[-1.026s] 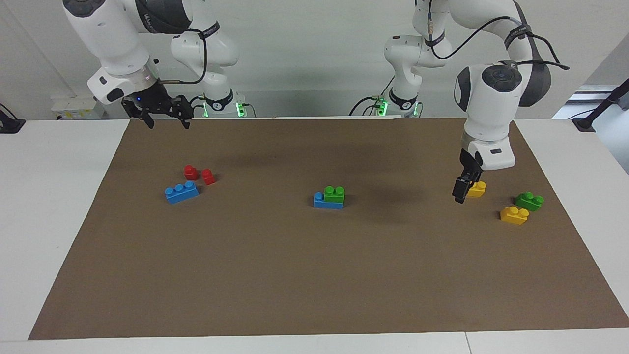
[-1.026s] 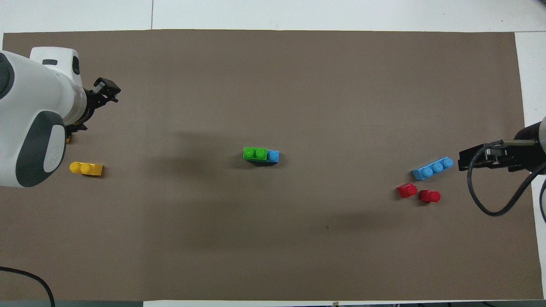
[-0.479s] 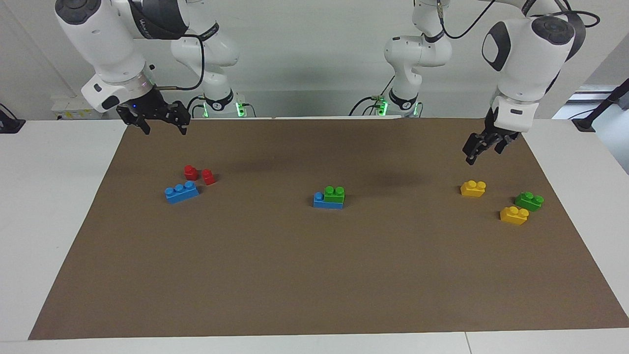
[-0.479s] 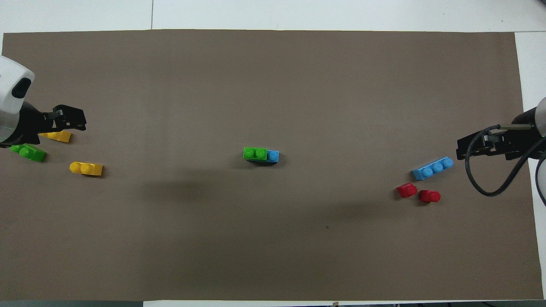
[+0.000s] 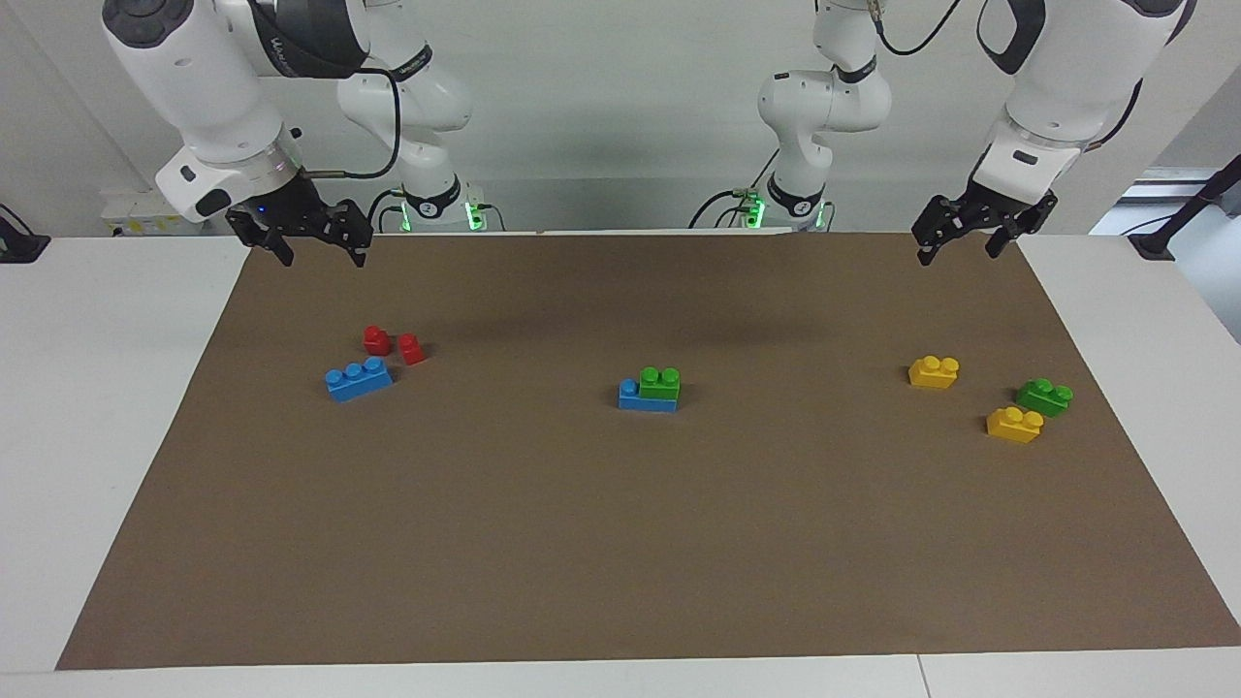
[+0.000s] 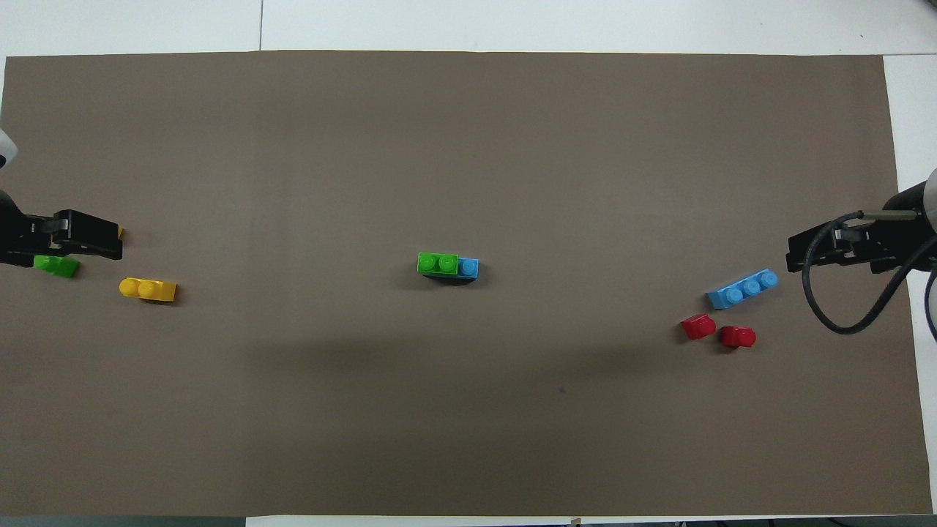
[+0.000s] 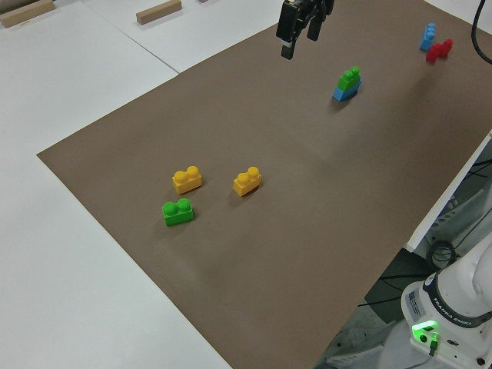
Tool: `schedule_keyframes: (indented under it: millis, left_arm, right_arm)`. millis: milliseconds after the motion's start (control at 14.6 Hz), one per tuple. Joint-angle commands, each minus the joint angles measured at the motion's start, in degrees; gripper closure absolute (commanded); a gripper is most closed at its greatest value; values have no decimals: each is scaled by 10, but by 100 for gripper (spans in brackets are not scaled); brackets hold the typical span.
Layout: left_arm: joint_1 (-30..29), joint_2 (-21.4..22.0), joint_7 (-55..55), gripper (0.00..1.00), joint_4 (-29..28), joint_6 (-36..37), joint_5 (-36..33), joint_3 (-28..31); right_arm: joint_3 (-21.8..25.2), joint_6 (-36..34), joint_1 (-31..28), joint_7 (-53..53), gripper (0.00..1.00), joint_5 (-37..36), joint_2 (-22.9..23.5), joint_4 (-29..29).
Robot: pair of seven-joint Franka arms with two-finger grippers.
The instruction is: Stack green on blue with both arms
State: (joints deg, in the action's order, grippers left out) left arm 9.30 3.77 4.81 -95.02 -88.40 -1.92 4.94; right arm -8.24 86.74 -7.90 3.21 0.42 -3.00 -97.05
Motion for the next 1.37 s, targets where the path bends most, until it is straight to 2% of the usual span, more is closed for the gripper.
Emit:
schedule_keyframes:
  millis: [0,342,616,1300]
  left_arm:
    - [-4,-7,-14,0,14,38,21,-1]
    - [-20,-8,-15,0,12,18,45,-1]
    - [-20,-8,-59,0,11,-2,45,1]
    - [-20,-7,-59,0,9,-12,32,0]
  right_arm:
    - [-6,-9,-8,14,0,-3,7,13]
    - [-6,26,-11,36,0,2,10,13]
    - [-6,34,-9,34,0,0,10,13]
    - [-6,26,-7,-4,0,-1,8,10]
